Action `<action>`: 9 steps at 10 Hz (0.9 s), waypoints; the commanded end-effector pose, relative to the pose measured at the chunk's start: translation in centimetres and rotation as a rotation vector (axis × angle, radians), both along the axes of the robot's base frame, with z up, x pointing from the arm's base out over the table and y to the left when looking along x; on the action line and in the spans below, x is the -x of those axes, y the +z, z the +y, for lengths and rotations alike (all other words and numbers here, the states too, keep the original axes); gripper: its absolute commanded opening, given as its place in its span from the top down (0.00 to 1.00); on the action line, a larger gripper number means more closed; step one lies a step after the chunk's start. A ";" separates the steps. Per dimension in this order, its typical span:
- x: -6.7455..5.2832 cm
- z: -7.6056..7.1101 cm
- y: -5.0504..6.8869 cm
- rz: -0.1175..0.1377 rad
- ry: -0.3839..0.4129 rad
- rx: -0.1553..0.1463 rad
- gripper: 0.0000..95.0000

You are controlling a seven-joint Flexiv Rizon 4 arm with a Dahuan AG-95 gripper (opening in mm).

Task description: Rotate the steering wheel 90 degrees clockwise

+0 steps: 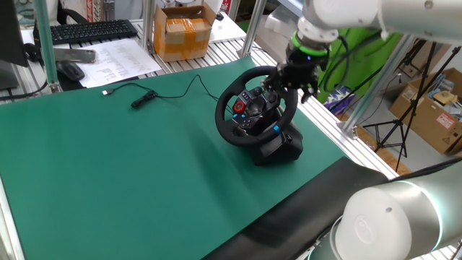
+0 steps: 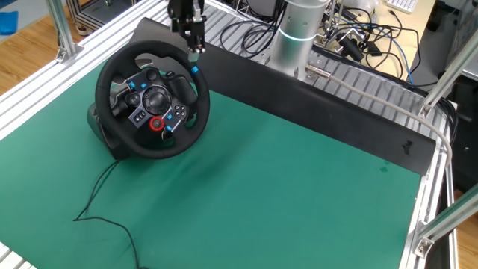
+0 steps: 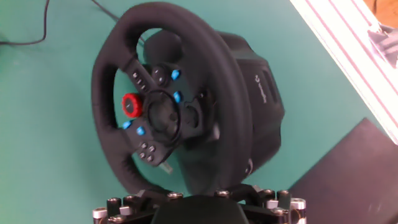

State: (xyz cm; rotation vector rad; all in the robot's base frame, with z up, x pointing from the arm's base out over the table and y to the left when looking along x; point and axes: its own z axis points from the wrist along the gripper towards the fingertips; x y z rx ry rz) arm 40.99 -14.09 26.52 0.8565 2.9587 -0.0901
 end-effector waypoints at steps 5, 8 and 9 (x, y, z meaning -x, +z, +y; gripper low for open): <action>-4.7 0.0 -0.4 -0.005 0.003 -0.031 0.60; -7.2 -0.5 -0.4 -0.006 -0.021 -0.043 1.00; -7.5 -0.6 -0.4 -0.006 -0.035 -0.066 1.00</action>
